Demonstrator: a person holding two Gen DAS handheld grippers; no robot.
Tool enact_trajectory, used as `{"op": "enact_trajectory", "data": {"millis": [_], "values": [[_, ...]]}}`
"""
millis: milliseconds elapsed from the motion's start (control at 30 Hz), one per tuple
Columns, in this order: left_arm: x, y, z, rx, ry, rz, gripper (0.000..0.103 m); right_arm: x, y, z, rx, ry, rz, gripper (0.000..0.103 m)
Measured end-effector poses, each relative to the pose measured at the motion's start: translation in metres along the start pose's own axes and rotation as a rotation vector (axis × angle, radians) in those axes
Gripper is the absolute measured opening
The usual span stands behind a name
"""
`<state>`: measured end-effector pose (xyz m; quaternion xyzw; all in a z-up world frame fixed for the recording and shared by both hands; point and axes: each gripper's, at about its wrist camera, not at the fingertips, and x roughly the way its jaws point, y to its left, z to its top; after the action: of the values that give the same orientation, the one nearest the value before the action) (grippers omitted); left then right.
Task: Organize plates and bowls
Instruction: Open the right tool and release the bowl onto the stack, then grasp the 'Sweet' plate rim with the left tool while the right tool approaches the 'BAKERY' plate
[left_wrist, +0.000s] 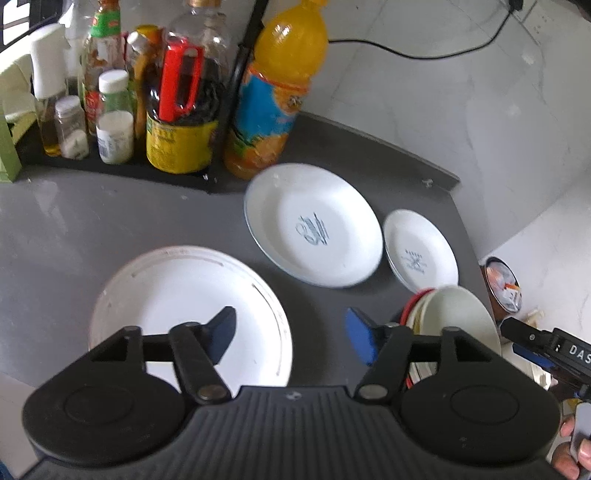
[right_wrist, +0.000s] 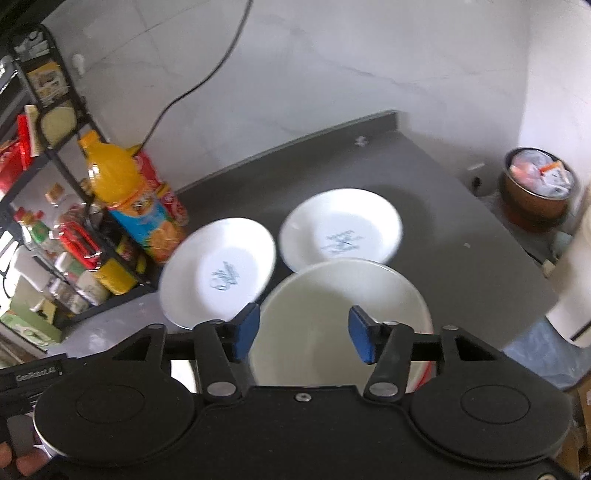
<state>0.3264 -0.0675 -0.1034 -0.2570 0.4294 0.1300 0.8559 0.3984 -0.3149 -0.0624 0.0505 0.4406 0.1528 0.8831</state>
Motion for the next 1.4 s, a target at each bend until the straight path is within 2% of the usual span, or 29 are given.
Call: {"op": "enact_trajectory", "data": {"millis": [100,367,900,1000,1200,1267,1400], "values": [[0.003,0.002,0.010,-0.006,-0.014,0.011,0.074,0.008,0.009,0.009,-0.006,0.010,0.045,0.059],[0.021,0.002,0.036,-0.031,-0.013,0.057,0.075,0.044,0.029,0.045,-0.044,0.052,0.109,0.059],[0.079,0.013,0.071,-0.137,0.052,0.099,0.075,0.138,0.026,0.078,-0.015,0.249,0.142,0.058],[0.092,0.016,0.077,-0.154,0.061,0.104,0.074,0.155,0.028,0.083,-0.001,0.287,0.151,0.054],[0.116,0.025,0.084,-0.210,0.075,0.104,0.068,0.191,0.024,0.088,0.040,0.391,0.159,0.037],[0.124,0.026,0.085,-0.229,0.077,0.103,0.065,0.204,0.021,0.089,0.044,0.420,0.141,0.036],[0.144,0.034,0.086,-0.268,0.101,0.109,0.051,0.224,0.017,0.092,0.037,0.451,0.114,0.035]]}}
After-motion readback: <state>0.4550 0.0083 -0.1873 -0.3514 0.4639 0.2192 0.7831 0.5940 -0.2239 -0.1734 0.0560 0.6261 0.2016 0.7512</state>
